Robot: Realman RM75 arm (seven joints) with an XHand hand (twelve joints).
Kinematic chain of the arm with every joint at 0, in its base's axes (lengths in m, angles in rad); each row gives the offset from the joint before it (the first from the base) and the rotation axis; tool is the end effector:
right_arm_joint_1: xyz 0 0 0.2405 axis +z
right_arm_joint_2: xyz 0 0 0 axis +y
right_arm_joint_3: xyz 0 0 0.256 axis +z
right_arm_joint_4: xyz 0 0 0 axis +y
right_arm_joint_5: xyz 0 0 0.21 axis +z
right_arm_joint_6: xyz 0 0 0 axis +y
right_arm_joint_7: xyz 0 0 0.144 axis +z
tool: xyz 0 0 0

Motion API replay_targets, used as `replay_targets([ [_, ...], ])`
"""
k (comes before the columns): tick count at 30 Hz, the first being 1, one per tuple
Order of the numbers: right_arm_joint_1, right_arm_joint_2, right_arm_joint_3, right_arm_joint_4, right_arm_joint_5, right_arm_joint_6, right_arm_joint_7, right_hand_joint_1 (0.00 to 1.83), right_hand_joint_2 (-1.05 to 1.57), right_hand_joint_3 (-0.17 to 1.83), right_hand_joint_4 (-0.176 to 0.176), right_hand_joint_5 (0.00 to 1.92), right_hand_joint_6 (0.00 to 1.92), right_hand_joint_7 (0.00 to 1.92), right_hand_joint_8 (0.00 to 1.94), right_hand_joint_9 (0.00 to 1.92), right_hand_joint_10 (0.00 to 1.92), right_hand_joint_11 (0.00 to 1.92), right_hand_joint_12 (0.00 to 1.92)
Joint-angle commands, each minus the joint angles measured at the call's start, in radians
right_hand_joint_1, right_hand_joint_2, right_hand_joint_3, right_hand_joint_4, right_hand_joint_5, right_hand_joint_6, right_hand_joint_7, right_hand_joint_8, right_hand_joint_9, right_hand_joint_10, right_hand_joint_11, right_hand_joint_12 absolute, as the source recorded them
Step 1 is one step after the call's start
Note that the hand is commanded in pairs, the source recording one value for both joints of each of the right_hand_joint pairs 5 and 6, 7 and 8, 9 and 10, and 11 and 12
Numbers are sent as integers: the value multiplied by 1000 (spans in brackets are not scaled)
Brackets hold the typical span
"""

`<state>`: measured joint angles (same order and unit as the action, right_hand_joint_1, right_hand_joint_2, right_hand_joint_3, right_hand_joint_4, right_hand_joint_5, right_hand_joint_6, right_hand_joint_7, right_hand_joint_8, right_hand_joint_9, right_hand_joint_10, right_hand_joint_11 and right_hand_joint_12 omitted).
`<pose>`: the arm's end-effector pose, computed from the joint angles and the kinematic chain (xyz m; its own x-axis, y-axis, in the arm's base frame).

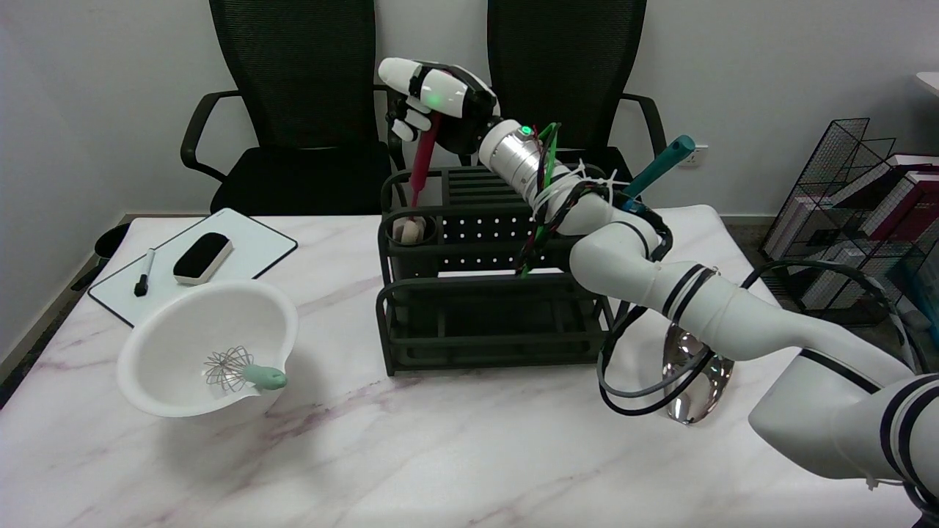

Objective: Place the pink sponge bottle brush into the kitchen storage rack.

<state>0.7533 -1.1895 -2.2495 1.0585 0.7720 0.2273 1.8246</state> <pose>-0.1467 -0.4950 0.2239 -0.3187 -0.3567 0.8782 -0.9246 -0.0871 -0.3709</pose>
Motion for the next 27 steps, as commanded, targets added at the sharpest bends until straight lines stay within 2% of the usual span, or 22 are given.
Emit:
replay_targets([
  [1, -20, -8, -2, -9, -7, 28, 0, 958, 1439, 648, 0, 1595, 1595, 1731, 1731, 1741, 1741, 1560, 1560],
  [4, -23, -8, -2, -6, -7, 41, 0, 981, 1369, 720, 0, 1550, 1550, 1716, 1716, 1715, 1715, 1535, 1535],
  [6, -26, -7, -2, -5, -7, 48, 0, 1045, 1140, 983, 0, 1383, 1383, 1630, 1630, 1633, 1633, 1400, 1400],
  [7, -27, -7, -2, -4, -7, 52, 0, 1079, 996, 1156, 0, 1245, 1245, 1568, 1568, 1590, 1590, 1338, 1338],
  [8, -29, -6, -2, -1, -7, 54, 0, 1122, 812, 1321, 0, 994, 994, 1445, 1445, 1524, 1524, 1278, 1278],
  [9, -30, -5, -2, 0, -7, 57, 0, 1165, 686, 1334, 0, 709, 709, 1296, 1296, 1433, 1433, 1224, 1224],
  [11, -33, -5, -2, 0, -8, 66, 0, 1213, 520, 1360, 0, 346, 346, 1053, 1053, 1221, 1221, 1127, 1127],
  [13, -36, -4, -2, 2, -8, 75, 0, 1251, 471, 1283, 0, 158, 158, 873, 873, 1003, 1003, 986, 986],
  [17, -43, -1, -1, 8, -8, 116, 0, 1274, 437, 1279, 0, 112, 112, 809, 809, 833, 833, 903, 903],
  [18, -8, -10, -106, 113, -3, 141, 117, 1275, 433, 1285, 0, 107, 107, 805, 805, 819, 819, 895, 895],
  [20, -55, 6, 10, 23, -8, 143, -7, 1276, 416, 1311, 0, 98, 98, 797, 797, 786, 786, 879, 879],
  [24, -70, 25, 13, 71, -22, 197, -8, 1273, 396, 1355, 0, 112, 112, 811, 811, 765, 765, 893, 893],
  [27, -89, 49, 53, 100, -98, 251, -8, 1264, 425, 1375, 0, 147, 147, 839, 839, 741, 741, 894, 894],
])
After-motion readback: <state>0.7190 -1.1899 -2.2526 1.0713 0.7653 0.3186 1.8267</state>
